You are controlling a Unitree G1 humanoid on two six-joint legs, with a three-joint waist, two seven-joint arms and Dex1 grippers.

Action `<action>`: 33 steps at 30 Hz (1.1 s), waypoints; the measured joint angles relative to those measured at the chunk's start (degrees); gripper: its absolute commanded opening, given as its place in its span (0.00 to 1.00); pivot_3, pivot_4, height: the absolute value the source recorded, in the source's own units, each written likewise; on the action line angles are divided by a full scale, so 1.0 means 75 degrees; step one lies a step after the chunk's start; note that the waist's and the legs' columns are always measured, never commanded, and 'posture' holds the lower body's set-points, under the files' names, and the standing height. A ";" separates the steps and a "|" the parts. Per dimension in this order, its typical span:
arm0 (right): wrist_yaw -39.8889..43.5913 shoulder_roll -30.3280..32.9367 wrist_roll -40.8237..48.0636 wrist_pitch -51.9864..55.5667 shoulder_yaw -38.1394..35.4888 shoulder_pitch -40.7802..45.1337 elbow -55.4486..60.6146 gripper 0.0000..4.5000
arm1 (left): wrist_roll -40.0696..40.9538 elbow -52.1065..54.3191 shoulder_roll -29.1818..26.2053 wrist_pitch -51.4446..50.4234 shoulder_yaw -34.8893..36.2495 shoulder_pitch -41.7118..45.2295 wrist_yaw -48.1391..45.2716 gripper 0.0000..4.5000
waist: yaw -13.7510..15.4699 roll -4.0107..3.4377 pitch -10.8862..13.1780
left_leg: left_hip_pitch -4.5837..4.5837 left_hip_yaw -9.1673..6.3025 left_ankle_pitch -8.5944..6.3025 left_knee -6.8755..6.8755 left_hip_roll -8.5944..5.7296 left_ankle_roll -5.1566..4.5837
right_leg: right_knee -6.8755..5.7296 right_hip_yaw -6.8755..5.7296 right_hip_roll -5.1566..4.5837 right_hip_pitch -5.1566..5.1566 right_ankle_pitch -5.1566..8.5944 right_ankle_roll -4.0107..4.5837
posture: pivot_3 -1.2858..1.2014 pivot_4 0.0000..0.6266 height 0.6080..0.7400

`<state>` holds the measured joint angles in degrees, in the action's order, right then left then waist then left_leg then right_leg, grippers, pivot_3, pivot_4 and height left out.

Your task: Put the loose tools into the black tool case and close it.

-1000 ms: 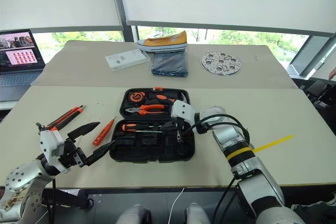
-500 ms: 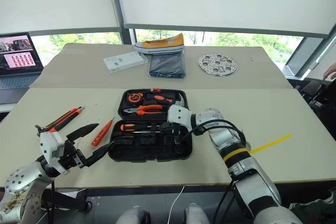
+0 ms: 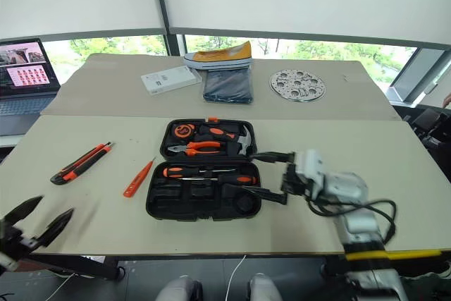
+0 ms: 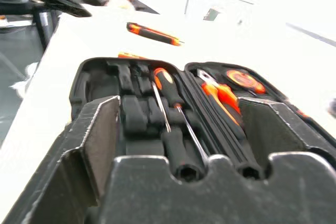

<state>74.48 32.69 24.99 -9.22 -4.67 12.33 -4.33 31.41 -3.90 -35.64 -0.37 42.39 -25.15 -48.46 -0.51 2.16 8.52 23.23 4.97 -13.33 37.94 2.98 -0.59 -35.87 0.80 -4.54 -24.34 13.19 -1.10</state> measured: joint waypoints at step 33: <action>-0.0940 0.0288 0.0757 0.2004 0.0197 0.1135 0.2004 1.00 | -0.0451 0.2659 -0.0450 -0.6291 -0.4329 0.4124 0.3379 0.84 | 0.0025 0.0028 0.0016 | -0.0006 -0.0017 0.0015 -0.0009 -0.0017 0.0029 | -0.0015 0.0012 0.0017 0.0008 -0.0028 -0.0001 | 0.52 0.24 1.00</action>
<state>67.43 34.85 30.67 5.82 -3.19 20.84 10.70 28.03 16.04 -39.01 -47.55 9.92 5.78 -23.12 -0.32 2.36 8.63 23.18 4.85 -13.22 37.87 2.85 -0.37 -35.98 0.89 -4.41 -24.28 12.98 -1.11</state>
